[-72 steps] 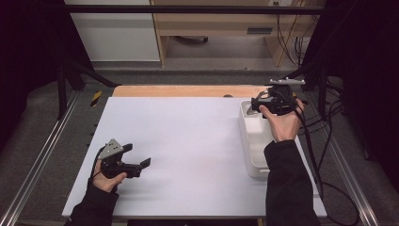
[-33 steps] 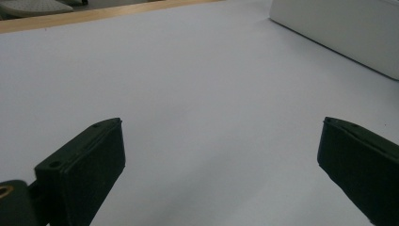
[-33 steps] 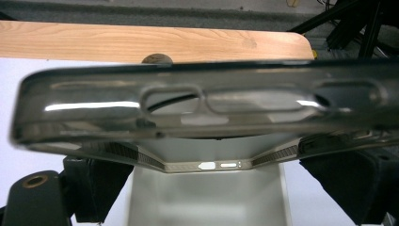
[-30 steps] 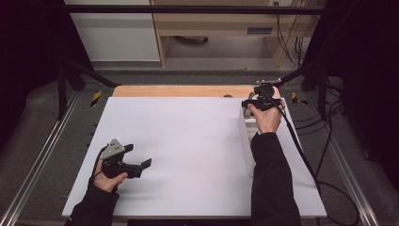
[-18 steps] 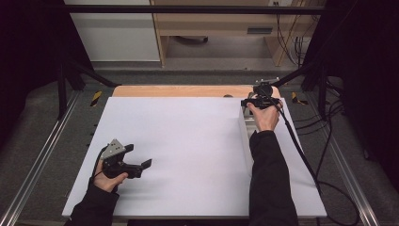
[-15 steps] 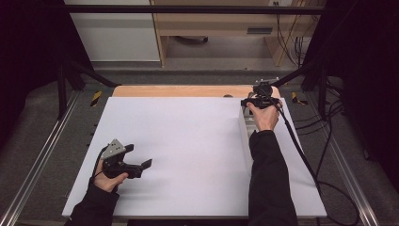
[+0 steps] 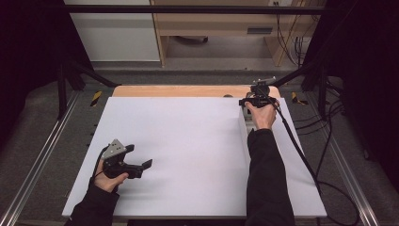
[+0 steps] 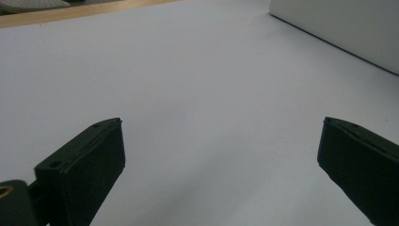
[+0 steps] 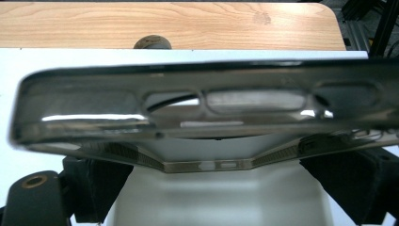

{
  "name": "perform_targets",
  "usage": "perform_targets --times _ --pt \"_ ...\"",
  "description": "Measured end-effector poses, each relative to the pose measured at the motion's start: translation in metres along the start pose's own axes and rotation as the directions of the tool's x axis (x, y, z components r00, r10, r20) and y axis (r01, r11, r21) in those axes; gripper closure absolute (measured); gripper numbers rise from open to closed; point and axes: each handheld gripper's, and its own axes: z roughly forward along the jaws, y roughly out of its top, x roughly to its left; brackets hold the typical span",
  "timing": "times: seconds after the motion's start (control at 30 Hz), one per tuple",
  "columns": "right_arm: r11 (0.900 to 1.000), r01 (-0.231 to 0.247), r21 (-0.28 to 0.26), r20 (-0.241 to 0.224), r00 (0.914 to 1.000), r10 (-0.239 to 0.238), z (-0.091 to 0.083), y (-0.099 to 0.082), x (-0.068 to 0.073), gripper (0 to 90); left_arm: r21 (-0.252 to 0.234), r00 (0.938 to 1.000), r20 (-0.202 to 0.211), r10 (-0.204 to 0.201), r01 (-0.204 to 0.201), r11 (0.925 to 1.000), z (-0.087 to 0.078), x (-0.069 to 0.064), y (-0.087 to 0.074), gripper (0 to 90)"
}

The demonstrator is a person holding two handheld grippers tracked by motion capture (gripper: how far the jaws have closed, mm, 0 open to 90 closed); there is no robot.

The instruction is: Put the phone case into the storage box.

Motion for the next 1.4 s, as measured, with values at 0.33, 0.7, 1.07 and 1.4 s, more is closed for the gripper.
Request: perform_targets --times 0.33,0.7,1.07,1.4 --pt "1.0 -0.004 -0.009 -0.003 1.0 0.004 0.003 0.003 0.0 11.2 0.006 1.0 0.001 0.002 -0.002 1.0 0.001 0.0 0.0 0.7" --pt "0.9987 0.029 -0.041 0.001 0.9996 -0.029 0.006 0.003 0.0 9.2 0.011 1.0 0.002 0.005 -0.005 0.9999 0.002 -0.001 0.0 0.7" --pt "0.9939 0.037 -0.104 -0.026 0.9989 -0.04 0.002 0.005 0.0 0.4 0.01 1.0 0.002 0.005 -0.005 0.9999 0.002 -0.001 0.0 0.7" --pt "0.9809 0.048 -0.189 -0.038 0.9977 -0.056 -0.015 0.008 -0.005 0.4 0.014 1.0 0.002 0.009 -0.009 0.9999 0.002 -0.001 -0.001 0.7"
